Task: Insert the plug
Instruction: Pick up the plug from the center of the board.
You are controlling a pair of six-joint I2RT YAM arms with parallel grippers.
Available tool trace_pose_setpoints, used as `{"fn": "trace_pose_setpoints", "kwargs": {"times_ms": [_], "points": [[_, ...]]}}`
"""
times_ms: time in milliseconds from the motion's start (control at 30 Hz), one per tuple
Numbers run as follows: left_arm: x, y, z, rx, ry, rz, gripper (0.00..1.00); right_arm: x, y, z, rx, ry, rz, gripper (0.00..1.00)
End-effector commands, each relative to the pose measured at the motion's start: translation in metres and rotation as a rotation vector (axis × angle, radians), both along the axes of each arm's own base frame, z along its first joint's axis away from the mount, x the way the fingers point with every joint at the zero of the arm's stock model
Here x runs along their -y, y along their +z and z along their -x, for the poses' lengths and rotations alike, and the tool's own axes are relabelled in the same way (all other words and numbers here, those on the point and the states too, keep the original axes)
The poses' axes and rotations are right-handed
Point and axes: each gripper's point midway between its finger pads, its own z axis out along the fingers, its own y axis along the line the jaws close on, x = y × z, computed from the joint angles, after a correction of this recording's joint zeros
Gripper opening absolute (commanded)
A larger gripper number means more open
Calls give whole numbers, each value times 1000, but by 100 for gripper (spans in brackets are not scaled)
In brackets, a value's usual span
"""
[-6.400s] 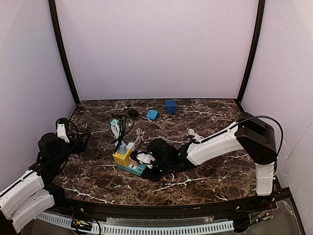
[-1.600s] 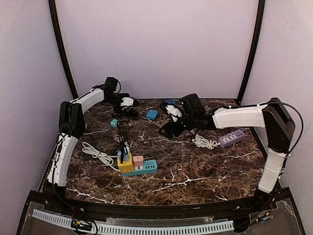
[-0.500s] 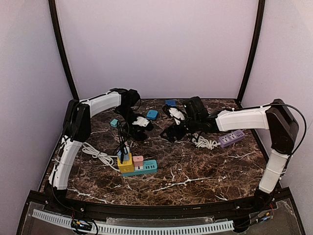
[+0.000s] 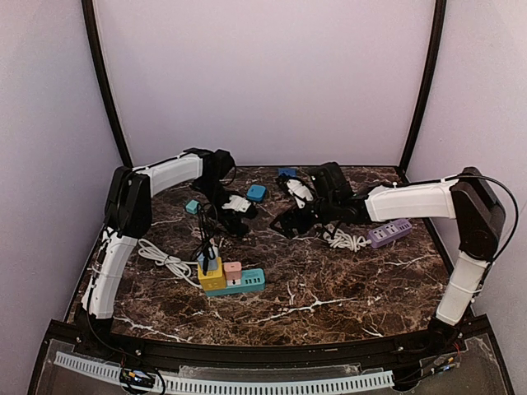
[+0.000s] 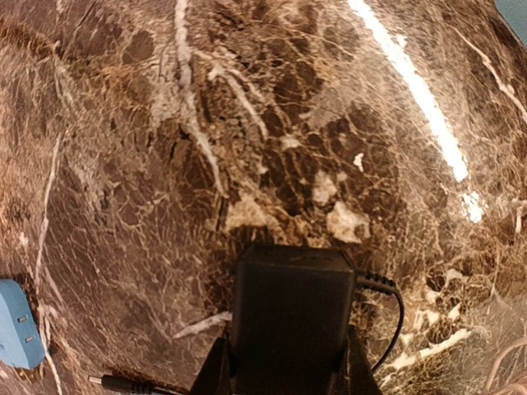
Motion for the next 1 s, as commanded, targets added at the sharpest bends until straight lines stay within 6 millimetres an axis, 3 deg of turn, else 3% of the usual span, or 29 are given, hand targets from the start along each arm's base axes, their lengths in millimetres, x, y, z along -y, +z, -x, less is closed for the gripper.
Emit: {"fn": "trace_pose_setpoints", "kwargs": {"times_ms": [0,167,333,433,467,500,533,567,600,633,667,700,733,767,800,833,867,967], "points": [[12,57,-20,73,144,96,1,0,26,-10,45,-72,-57,95],[17,120,-45,204,290,190,1,0,48,-14,82,-91,-108,96],[16,204,-43,334,360,303,1,7,91,-15,171,-113,-192,97],[23,260,-20,440,318,383,1,12,130,-12,234,-127,-257,97],[24,262,-14,456,309,384,1,14,144,-10,255,-135,-284,97],[29,281,-1,513,286,414,1,17,164,-6,281,-140,-332,96],[37,312,12,593,258,474,1,19,176,-2,291,-139,-367,95],[39,306,20,604,243,469,1,20,194,3,320,-130,-425,95],[45,335,33,698,211,521,1,20,210,10,336,-114,-480,94],[45,322,40,723,182,496,1,21,224,17,352,-96,-536,94],[49,352,57,819,145,568,1,21,236,26,357,-70,-589,93],[50,327,64,840,94,530,1,21,248,33,359,-48,-641,92],[53,361,81,956,56,618,1,21,258,40,358,-23,-686,89],[54,333,89,978,-5,576,1,19,265,47,348,0,-719,87],[58,361,106,1074,-36,655,1,15,271,53,338,25,-745,85],[60,343,113,1084,-70,637,1,11,273,60,333,47,-762,83],[63,358,128,1126,-84,685,1,6,274,68,335,72,-767,82],[66,350,144,1125,-80,683,1,-9,266,93,346,138,-752,82]]}}
